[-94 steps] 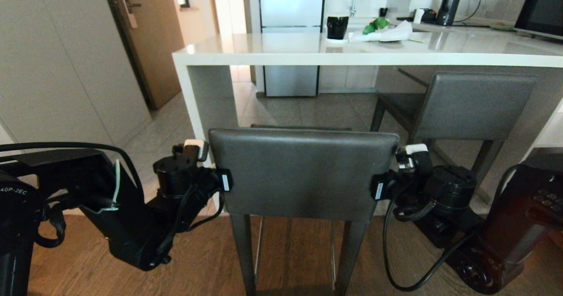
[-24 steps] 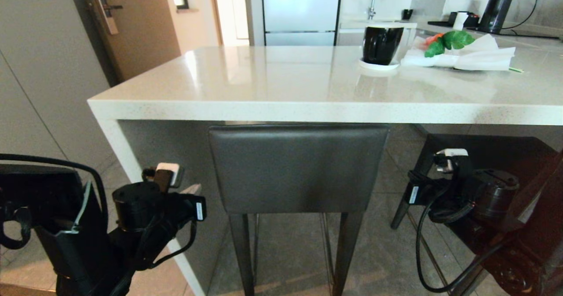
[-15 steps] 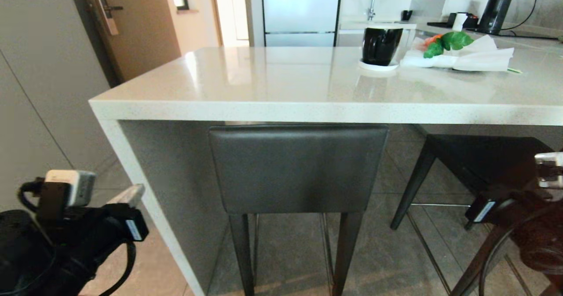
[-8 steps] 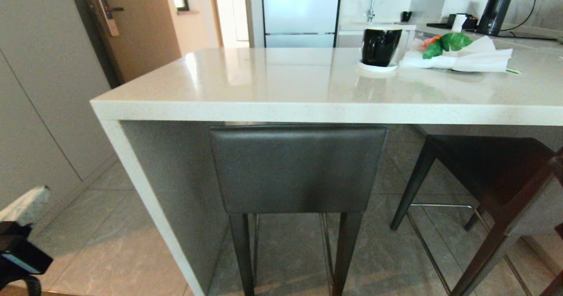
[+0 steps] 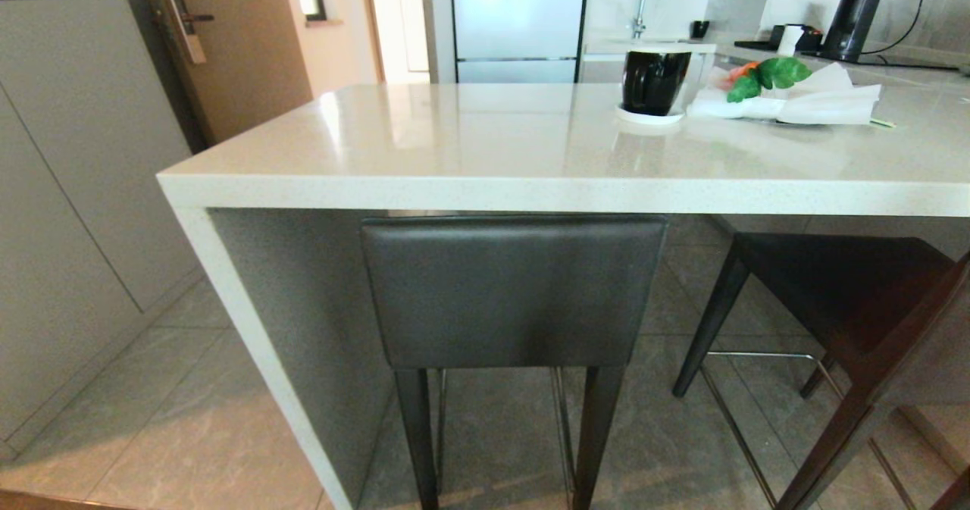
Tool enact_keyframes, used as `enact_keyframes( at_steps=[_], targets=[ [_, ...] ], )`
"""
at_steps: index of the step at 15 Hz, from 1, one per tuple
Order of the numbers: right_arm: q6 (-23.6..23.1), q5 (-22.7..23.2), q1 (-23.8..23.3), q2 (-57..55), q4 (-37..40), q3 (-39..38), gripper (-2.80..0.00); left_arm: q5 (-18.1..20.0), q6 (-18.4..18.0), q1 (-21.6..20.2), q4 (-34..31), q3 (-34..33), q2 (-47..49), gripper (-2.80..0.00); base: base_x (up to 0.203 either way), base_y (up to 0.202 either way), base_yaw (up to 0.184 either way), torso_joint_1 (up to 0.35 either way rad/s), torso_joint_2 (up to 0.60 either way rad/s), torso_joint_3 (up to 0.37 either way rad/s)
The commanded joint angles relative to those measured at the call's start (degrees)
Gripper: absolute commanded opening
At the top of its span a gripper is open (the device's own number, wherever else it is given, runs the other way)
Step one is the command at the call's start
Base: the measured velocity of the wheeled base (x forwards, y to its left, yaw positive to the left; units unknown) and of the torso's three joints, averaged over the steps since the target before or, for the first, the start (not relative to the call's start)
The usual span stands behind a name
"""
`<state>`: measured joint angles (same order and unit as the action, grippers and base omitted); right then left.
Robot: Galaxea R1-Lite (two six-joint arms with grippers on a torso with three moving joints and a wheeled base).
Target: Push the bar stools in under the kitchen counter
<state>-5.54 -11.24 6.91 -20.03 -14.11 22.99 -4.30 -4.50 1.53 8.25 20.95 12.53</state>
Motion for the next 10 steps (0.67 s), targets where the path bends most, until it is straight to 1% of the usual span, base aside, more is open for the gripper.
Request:
enact_keyframes(
  at_steps=[1,2,4,5,6,7,8,9,10],
  targets=[
    [-0.6,-0.3,-0.6,4.1,2.0,1.5,-2.8,1.3,-0.4,-1.3,-13.6,1.4,-11.7,-2.8,0.0,0.0,0.0,0.0,0.0,0.0],
    [-1.0,-0.3,-0.6,4.1,2.0,2.0,-2.8,1.8,-0.8,-1.5,-16.1,0.6,-12.5,-2.8,0.0,0.0,0.0,0.0,0.0,0.0],
    [-2.0,-0.4,-0.6,4.1,2.4,2.9,-2.8,2.2,-1.3,-1.7,-15.8,-2.7,-12.6,-2.8,0.0,0.0,0.0,0.0,0.0,0.0],
    [-2.0,-1.0,-0.6,4.1,2.7,2.4,-2.8,2.1,-2.1,-1.7,-15.3,-5.4,-12.6,-2.8,0.0,0.0,0.0,0.0,0.0,0.0],
    [-2.2,-1.7,-0.8,4.1,4.3,2.9,-2.8,2.1,-2.8,-1.6,-13.5,-8.4,-12.6,-2.8,0.0,0.0,0.0,0.0,0.0,0.0],
    [-2.8,-1.4,-2.9,4.3,6.0,3.7,-2.8,2.2,-3.2,-1.6,-10.4,-11.4,-12.6,-2.8,0.0,0.0,0.0,0.0,0.0,0.0],
    [-3.8,0.7,-6.6,4.8,7.8,4.1,-2.8,2.2,-3.7,-1.6,-6.4,-15.0,-12.5,-2.8,0.0,0.0,0.0,0.0,0.0,0.0],
    [-4.7,5.3,-8.9,5.7,9.0,4.1,-2.8,2.1,-4.1,-1.6,-2.3,-18.7,-12.5,-2.8,0.0,0.0,0.0,0.0,0.0,0.0],
    [-5.1,7.3,-9.0,6.4,9.4,3.4,-2.8,2.1,-3.9,-1.6,1.3,-20.9,-12.6,-2.8,0.0,0.0,0.0,0.0,0.0,0.0]
  ],
)
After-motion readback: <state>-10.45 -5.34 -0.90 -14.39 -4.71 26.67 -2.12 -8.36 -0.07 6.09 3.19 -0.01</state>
